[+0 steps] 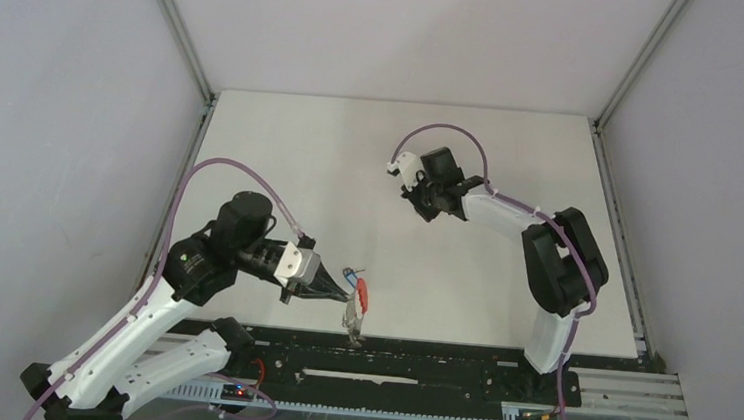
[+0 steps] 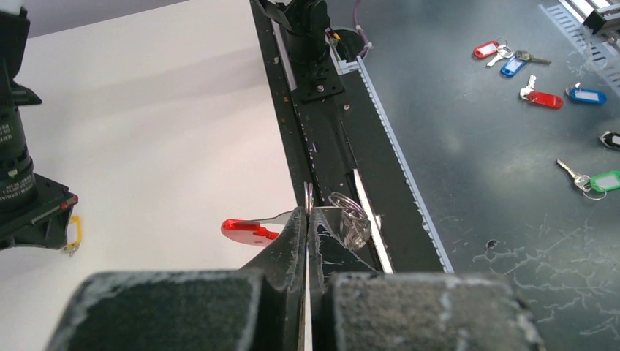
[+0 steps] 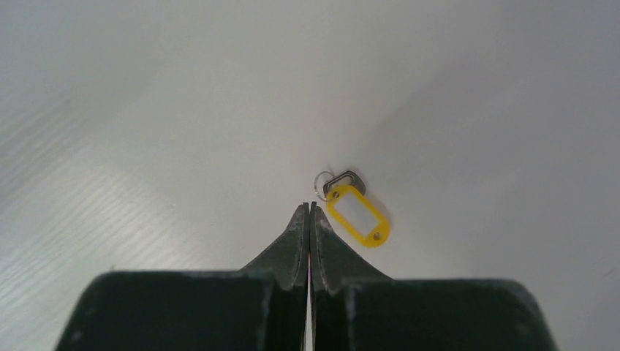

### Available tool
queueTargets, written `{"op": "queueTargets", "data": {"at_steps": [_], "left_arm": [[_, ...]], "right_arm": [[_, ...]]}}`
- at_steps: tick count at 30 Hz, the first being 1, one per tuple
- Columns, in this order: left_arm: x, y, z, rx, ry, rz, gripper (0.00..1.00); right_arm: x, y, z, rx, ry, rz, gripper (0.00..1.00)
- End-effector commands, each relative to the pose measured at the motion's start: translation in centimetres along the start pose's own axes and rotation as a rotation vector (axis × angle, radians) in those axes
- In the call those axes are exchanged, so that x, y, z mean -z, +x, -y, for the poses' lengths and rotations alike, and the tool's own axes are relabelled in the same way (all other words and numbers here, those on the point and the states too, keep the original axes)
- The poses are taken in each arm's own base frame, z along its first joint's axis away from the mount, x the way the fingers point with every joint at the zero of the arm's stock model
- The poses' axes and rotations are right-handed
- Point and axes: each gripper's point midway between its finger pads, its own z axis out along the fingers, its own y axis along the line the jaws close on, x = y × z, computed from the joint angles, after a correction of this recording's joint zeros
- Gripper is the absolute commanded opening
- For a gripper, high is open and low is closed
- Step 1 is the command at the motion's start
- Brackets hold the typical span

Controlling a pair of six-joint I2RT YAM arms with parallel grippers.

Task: Put the keys on the keyring

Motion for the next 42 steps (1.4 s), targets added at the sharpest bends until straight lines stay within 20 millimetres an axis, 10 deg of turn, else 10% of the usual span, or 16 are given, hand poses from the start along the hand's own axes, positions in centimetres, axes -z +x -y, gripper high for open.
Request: {"op": "queueTargets", "data": {"at_steps": [1,3,9,42], "left_arm": [[0.4,-1.1,0.2,-0.064,0.003,0.022,0.0],[0.4,-1.1,0.3,-0.064,0.006,0.023,0.0],[0.4,-1.2,0.3,-0.071,0.007,0.026,0.0],[0.8,-1.7,0.3,-0.126,-0.002,0.013,0.0]], "right_arm": [[3.3,-3.9,-0.9,-0.044,-0.022,0.164,0.0],[3.5,-3.7,-0.7,-0.045,-0.004,0.175,0.0],[1.9,-1.8,-0.6,-0.004,-0.004,0.108,0.43],[-1.3,0.3,0.5,-0.024,0.002,-0.103,0.39]]}}
